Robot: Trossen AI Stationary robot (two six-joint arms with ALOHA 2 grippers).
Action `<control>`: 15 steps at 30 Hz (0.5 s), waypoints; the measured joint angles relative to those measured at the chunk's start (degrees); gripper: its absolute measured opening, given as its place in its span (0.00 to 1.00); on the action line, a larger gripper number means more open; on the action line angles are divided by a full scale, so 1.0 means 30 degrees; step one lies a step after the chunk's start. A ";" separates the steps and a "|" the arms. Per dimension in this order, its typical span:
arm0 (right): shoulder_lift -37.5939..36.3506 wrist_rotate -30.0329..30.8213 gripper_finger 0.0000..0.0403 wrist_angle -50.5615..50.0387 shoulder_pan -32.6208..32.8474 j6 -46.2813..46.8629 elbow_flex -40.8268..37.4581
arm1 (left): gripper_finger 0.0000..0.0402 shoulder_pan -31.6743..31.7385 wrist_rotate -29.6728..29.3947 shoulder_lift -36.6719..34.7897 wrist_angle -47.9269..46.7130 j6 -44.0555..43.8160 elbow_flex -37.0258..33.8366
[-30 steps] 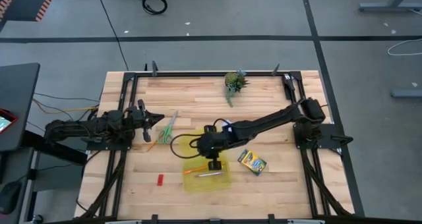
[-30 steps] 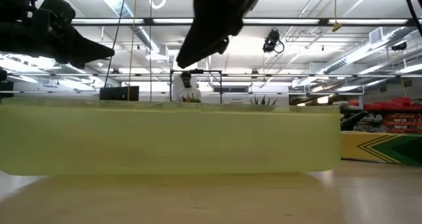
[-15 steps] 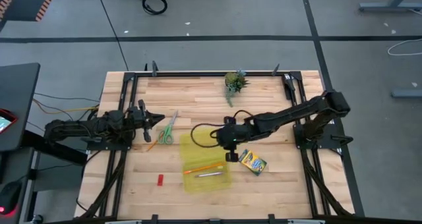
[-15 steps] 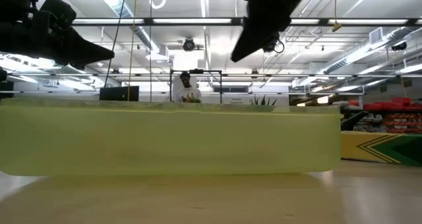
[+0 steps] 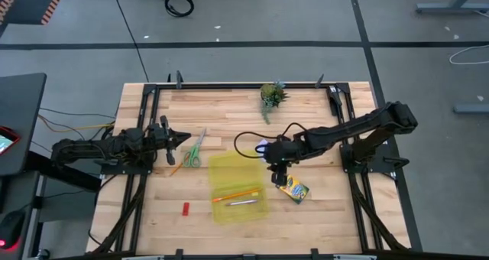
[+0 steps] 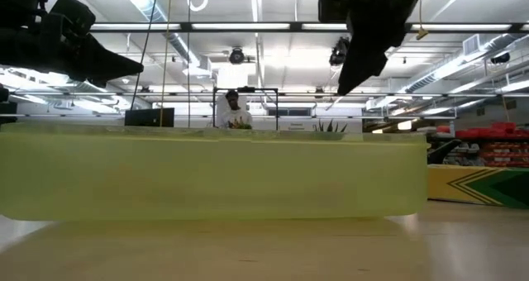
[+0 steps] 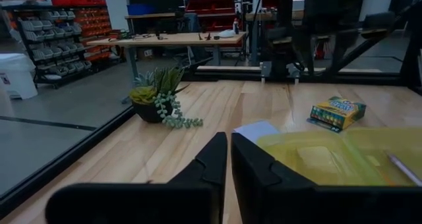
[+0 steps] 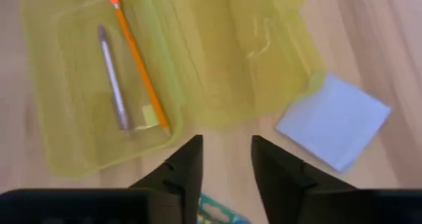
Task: Pack school essentials
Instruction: Put the yellow crayon box into the yellow supply box
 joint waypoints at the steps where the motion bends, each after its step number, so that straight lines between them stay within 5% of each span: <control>1: 0.0000 -0.0014 0.38 -0.0204 0.0017 0.0287 0.0000 | 0.08 0.0003 0.0000 0.0000 0.0000 0.0007 0.0000; 15: 0.0007 0.0635 0.62 -0.2880 0.1116 0.3379 0.0005 | 0.06 0.0007 0.0000 0.0000 0.0000 0.0000 0.0000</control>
